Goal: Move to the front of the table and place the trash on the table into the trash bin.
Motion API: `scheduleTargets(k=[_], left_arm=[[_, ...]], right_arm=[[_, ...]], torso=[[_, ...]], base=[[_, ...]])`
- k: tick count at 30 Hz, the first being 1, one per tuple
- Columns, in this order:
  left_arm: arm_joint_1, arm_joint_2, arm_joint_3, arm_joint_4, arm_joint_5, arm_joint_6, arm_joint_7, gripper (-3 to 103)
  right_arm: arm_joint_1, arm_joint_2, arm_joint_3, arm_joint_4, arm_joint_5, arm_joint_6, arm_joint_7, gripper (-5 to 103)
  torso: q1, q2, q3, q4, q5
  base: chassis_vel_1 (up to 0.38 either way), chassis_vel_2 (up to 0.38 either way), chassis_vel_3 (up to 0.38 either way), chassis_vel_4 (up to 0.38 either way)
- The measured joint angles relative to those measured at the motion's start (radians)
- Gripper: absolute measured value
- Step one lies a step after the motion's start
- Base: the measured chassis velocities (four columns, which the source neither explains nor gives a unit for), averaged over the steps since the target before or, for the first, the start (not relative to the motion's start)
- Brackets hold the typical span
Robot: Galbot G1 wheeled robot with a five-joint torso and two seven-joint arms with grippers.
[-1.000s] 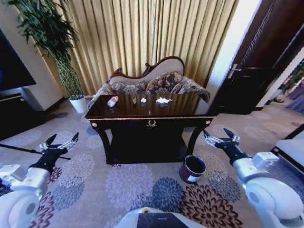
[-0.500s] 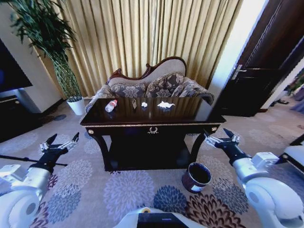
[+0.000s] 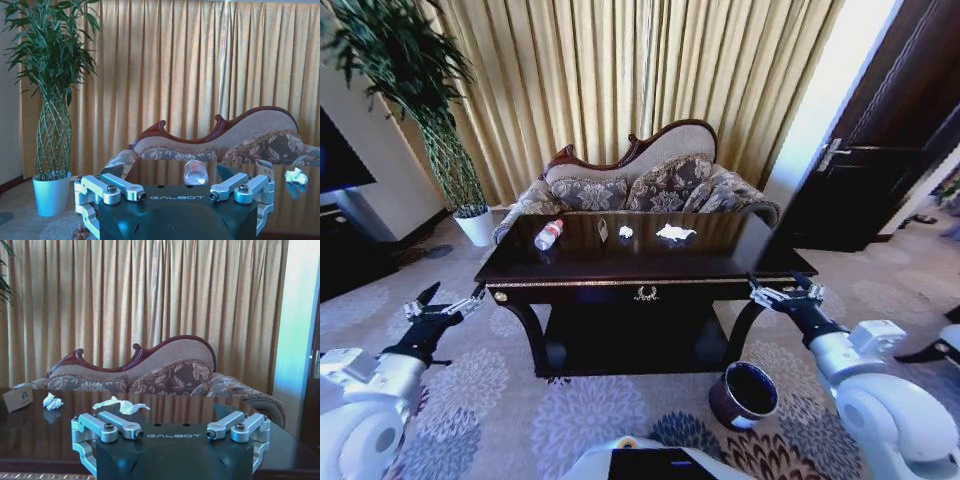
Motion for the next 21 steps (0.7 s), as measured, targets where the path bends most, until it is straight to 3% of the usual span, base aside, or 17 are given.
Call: scheduleTargets(k=[16, 21], left_arm=[[-0.001, 0.0, -0.008, 0.002, 0.0, -0.001, 0.0, 100], [0.001, -0.001, -0.019, -0.001, -0.002, -0.001, 0.0, 100]], right_arm=[[-0.01, 0.006, -0.003, 0.01, -0.008, 0.002, 0.0, 100], [-0.014, -0.01, -0.013, 0.014, 0.014, 0.002, 0.0, 100]], torso=[[0.0, 0.0, 0.0, -0.0001, 0.0], [0.0, 0.0, 0.0, -0.0001, 0.0]], base=[[-0.168, 0.15, 0.16, -0.159], [-0.022, 0.031, 0.036, -0.025]])
